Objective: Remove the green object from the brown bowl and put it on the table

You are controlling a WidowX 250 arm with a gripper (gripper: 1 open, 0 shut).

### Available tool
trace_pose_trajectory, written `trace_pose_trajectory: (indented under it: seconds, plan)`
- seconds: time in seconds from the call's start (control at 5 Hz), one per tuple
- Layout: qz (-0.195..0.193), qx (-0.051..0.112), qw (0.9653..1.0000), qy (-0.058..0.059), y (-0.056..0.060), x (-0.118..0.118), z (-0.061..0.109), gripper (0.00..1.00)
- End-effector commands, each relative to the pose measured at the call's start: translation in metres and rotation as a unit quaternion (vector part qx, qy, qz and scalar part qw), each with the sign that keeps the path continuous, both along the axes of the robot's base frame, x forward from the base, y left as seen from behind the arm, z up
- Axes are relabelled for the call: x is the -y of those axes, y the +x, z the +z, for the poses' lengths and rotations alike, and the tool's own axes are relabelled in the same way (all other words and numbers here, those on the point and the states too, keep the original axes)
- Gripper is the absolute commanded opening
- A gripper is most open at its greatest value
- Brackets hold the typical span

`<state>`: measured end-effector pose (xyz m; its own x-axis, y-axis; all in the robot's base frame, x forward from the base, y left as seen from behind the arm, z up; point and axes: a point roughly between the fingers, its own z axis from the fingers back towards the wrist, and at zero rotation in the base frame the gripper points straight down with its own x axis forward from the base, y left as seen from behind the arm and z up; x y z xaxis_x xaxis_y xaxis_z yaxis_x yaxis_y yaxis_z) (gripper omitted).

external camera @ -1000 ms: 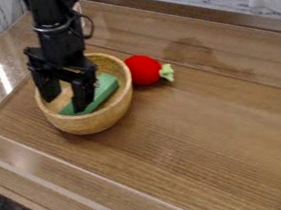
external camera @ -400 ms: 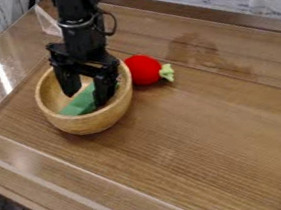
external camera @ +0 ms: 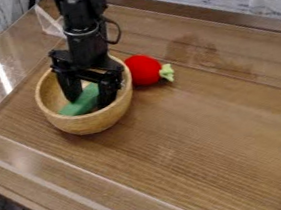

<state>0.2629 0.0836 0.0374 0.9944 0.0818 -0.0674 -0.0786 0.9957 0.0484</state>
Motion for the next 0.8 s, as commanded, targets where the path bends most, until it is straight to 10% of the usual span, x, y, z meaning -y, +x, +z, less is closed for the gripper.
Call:
trace_pose_trajectory:
  seconds: [0.0, 0.2, 0.4, 0.6]
  plan:
    - [0.002, 0.005, 1.0000, 0.003, 0.006, 0.000, -0.007, 1.00]
    - [0.023, 0.008, 0.9997, 0.001, 0.002, -0.010, -0.006, 1.00]
    - [0.048, 0.008, 0.9988, -0.001, -0.002, -0.021, -0.008, 0.00]
    - [0.052, 0.008, 0.9986, -0.004, -0.001, -0.026, 0.003, 0.00]
